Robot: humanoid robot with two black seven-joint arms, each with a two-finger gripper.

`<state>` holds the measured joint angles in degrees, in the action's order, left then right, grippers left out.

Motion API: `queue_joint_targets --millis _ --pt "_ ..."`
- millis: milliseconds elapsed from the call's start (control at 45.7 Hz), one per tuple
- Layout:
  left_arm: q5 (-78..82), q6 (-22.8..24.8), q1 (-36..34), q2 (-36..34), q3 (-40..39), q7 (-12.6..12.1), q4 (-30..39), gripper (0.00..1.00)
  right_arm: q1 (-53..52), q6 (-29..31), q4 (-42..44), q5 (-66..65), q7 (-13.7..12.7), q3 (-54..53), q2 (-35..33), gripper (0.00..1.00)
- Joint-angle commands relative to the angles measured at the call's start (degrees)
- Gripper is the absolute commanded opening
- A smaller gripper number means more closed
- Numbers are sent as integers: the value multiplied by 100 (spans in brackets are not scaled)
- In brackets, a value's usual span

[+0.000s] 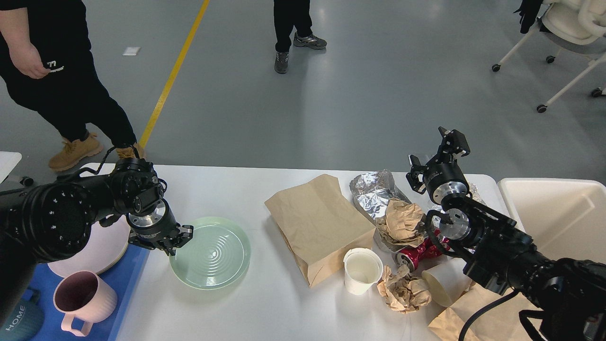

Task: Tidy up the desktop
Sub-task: 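Grasp the pale green plate rim and lift it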

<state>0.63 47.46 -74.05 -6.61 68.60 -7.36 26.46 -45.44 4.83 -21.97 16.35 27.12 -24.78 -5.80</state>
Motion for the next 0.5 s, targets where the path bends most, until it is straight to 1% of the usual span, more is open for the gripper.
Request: queue_joint_targets --millis 0,131,306,328,481 --pt "-2 360 -363 -60 -5 6 8 0 0 0 0 0 -5 0 0 100" --pt "-2 686 -803 -165 -5 6 131 0 0 0 0 0 4 0 0 100" --pt "7 754 -1462 -367 -5 -2 465 0 0 0 0 0 -5 0 0 100" --pt "7 754 -1724 -446 13 6 613 0 0 0 0 0 4 0 0 100" --pt "7 754 -2622 -736 57 6 1080 0 0 0 0 0 4 0 0 100"
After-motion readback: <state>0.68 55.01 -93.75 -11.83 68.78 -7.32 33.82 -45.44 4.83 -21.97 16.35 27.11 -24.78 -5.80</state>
